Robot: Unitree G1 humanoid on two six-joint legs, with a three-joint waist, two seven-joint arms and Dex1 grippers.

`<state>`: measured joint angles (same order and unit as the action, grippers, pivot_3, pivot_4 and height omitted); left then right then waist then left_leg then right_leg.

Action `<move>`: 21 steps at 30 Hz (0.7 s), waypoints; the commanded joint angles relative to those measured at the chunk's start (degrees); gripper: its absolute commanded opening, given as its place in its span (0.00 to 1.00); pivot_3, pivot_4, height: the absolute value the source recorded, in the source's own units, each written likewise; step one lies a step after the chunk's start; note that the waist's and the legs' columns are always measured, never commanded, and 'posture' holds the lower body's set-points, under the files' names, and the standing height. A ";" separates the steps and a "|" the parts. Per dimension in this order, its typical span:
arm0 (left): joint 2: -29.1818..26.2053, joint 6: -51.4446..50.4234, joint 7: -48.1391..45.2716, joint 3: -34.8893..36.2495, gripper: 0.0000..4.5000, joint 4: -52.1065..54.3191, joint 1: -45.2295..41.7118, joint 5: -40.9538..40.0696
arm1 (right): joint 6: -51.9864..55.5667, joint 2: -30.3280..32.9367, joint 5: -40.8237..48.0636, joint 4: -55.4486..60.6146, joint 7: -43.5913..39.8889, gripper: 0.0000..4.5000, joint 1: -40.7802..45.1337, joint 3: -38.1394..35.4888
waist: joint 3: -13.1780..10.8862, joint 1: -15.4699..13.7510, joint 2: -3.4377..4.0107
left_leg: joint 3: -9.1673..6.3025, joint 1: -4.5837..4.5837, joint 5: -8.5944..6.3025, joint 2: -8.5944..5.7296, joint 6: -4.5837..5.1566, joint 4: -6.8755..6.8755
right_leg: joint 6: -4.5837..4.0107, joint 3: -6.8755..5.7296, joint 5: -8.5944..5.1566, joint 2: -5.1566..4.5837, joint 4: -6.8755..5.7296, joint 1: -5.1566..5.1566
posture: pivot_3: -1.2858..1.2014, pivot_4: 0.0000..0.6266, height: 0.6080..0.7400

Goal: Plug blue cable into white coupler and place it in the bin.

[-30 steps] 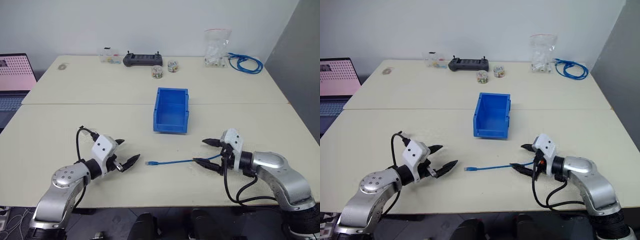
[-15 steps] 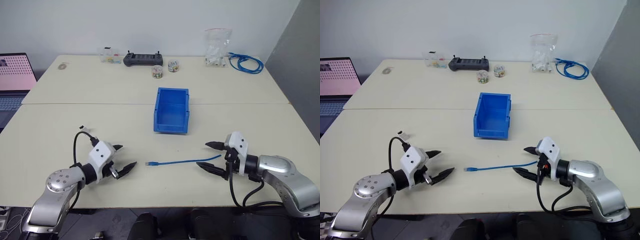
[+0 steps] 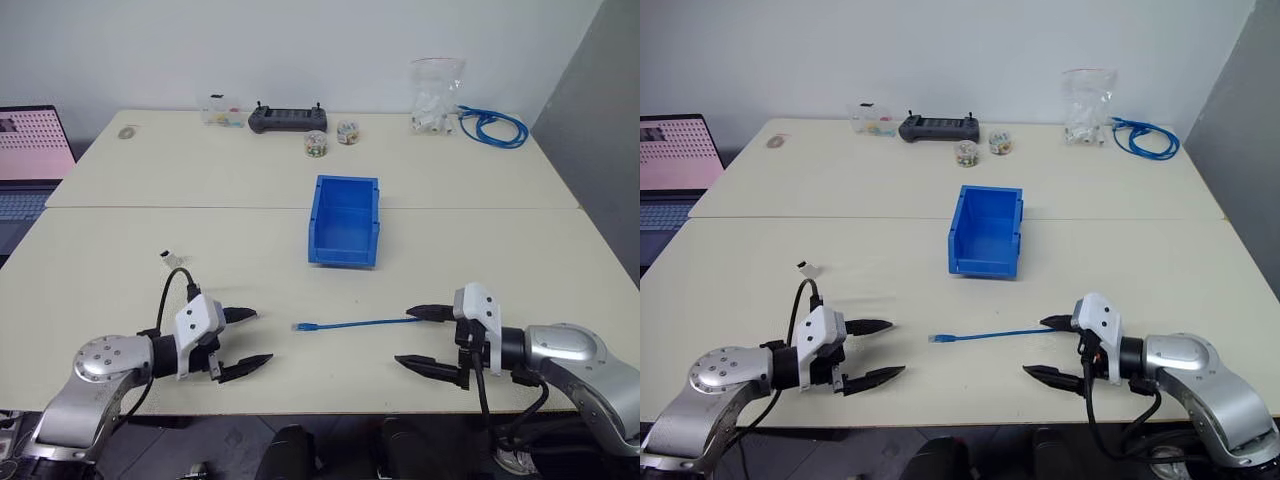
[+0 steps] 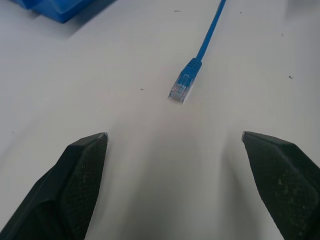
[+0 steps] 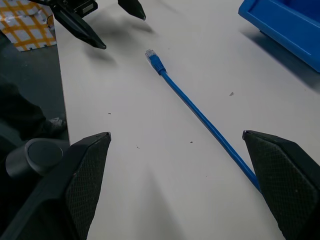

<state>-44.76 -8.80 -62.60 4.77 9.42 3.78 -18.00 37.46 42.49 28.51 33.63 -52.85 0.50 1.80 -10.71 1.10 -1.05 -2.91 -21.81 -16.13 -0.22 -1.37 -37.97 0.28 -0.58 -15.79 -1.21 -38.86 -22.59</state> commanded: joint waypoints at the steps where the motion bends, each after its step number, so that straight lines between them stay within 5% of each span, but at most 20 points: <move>1: 0.79 6.19 -1.28 -2.13 1.00 -2.25 -2.53 2.09 | 0.56 1.36 1.91 3.02 -0.44 0.99 -0.63 -0.60 | 0.00 -0.02 0.00 | 0.00 0.00 0.00 0.00 0.00 0.00 | 0.00 0.00 0.00 0.00 0.00 0.00 | 0.52 0.24 1.00; 16: 2.24 6.85 -3.97 -15.37 1.00 -12.70 -16.36 11.41 | 2.49 2.95 3.61 5.47 1.25 0.99 -1.98 -1.53 | 0.01 -0.79 0.00 | 0.00 0.03 0.00 -0.03 0.00 -0.02 | 0.02 -0.02 0.00 0.01 -0.01 0.06 | 0.52 0.24 1.00; 21: 1.05 5.14 -6.13 -17.53 0.80 -13.66 -18.03 12.60 | 3.08 3.10 4.27 5.66 1.29 1.00 -1.92 -1.78 | 0.03 -0.83 0.00 | -0.02 0.16 0.00 -0.03 0.00 -0.02 | 0.04 -0.04 -0.01 0.01 0.02 0.23 | 0.52 0.24 1.00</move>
<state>-42.65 -2.32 -68.49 -10.99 -2.59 -14.25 -8.47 40.57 44.98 31.23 37.39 -51.61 -1.48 1.28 -10.68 0.27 -1.05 -2.94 -21.63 -16.13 -0.25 -1.37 -37.99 0.33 -0.62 -15.80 -1.20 -38.83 -22.33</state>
